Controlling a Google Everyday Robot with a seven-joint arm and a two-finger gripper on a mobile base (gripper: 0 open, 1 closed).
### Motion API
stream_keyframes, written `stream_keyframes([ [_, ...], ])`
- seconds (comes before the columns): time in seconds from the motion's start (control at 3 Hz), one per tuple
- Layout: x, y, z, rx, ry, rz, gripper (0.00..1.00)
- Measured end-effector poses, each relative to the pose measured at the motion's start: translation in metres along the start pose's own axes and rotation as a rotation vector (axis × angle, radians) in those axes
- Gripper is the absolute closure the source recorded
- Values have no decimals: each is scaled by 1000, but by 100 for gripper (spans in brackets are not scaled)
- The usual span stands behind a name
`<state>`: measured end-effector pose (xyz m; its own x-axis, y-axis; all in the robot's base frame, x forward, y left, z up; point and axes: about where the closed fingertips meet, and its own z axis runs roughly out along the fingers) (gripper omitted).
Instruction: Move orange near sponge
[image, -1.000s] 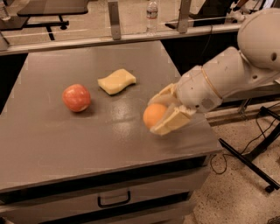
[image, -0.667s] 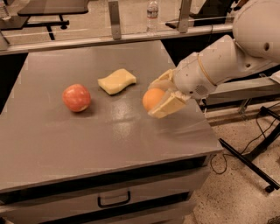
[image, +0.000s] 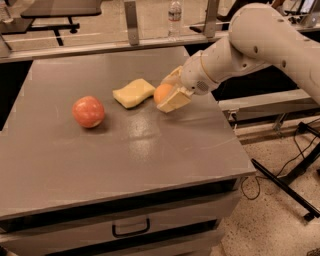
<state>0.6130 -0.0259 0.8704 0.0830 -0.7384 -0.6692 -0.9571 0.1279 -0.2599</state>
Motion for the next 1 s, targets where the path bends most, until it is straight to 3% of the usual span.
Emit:
stream_keyframes([
  [0.33,7,-17,19,-3,10,19,77],
  [1.0,5,-15,23,-11,9,16,30],
])
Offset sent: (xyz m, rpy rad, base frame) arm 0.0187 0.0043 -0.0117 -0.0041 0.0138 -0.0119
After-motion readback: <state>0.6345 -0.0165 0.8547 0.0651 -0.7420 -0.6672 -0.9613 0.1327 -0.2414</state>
